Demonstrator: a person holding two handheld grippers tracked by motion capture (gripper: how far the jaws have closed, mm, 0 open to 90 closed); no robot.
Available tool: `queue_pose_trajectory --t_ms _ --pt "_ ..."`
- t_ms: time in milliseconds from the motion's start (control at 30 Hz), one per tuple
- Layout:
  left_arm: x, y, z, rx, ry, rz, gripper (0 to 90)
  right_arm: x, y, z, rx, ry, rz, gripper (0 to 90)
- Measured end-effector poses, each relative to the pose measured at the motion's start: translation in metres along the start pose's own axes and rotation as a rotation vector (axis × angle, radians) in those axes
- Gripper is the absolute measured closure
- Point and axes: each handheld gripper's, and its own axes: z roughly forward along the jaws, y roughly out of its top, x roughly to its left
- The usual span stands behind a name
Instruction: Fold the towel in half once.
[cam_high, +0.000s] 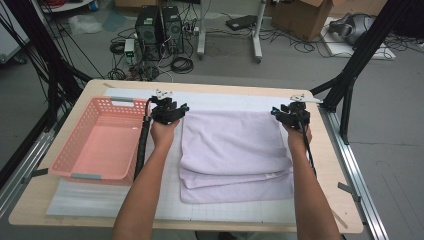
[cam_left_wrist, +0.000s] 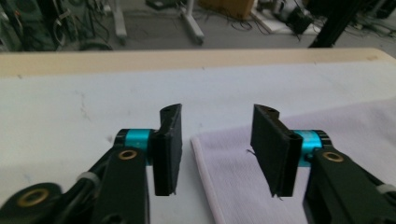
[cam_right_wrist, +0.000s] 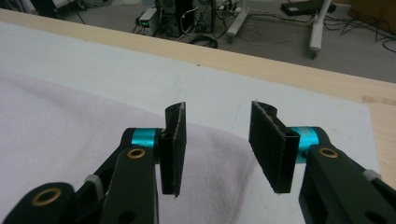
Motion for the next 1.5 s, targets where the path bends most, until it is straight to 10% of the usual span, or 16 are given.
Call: queue_pose_trajectory --t_ms 200,600,900,1233,1500 --pt "-0.011 -0.010 -0.012 0.073 -0.060 0.043 45.5 0.001 -0.008 -0.025 0.013 0.016 -0.019 54.5" --pt "-0.038 -0.038 -0.047 0.047 -0.151 0.088 46.2 0.001 -0.024 -0.070 0.019 0.092 0.022 51.8" --pt "-0.044 -0.062 -0.072 0.066 -0.198 0.131 48.3 0.018 -0.054 -0.099 0.044 0.136 -0.066 56.8" --pt "-0.044 -0.081 -0.065 0.238 -0.186 0.138 47.4 0.026 -0.088 -0.095 0.177 0.197 -0.091 57.1" --pt "-0.048 -0.082 -0.064 0.213 -0.159 0.210 82.1 0.033 -0.090 -0.078 0.234 0.173 -0.146 82.4"
